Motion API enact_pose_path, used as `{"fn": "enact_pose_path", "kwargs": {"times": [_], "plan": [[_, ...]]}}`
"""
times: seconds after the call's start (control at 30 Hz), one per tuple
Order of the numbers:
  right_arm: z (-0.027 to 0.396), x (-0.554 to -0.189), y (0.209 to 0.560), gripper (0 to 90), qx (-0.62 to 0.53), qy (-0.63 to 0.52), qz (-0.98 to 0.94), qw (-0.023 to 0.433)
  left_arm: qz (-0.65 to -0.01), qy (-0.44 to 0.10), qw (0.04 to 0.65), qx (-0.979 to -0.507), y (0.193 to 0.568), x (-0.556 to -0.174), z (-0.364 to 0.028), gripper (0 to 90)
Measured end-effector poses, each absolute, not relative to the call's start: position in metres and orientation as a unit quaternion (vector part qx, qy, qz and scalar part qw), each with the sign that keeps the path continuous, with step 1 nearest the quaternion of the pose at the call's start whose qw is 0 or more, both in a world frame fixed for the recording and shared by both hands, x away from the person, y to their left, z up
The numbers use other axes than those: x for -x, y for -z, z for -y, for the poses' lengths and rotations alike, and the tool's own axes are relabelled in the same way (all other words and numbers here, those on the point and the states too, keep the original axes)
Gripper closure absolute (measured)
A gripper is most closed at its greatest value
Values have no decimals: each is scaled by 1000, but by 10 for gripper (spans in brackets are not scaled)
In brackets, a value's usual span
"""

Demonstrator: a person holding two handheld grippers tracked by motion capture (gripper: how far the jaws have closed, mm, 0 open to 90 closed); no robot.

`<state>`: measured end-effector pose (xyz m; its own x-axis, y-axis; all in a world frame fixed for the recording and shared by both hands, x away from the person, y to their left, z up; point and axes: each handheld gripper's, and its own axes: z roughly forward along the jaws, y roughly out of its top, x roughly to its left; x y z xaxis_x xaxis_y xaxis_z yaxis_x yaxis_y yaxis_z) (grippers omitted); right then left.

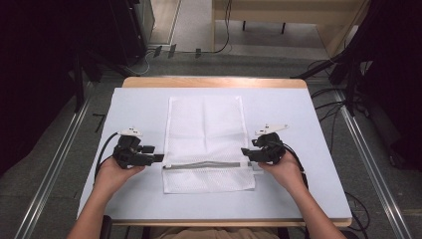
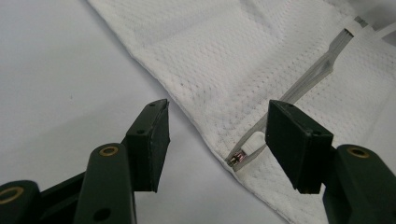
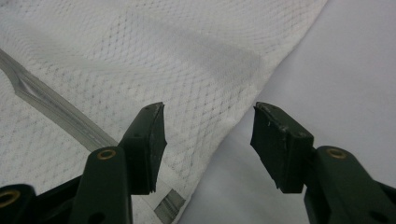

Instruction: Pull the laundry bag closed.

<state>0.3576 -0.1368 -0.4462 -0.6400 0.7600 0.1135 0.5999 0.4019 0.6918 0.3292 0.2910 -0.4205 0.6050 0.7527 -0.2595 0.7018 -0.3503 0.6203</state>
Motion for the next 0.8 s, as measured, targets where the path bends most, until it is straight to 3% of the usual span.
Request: {"fn": "enact_pose_path", "kwargs": {"times": [0.8], "plan": [[115,-350,435,516,-390,-362,-842,88,-437,-20,360,-824,422,-335,-286,431]]}}
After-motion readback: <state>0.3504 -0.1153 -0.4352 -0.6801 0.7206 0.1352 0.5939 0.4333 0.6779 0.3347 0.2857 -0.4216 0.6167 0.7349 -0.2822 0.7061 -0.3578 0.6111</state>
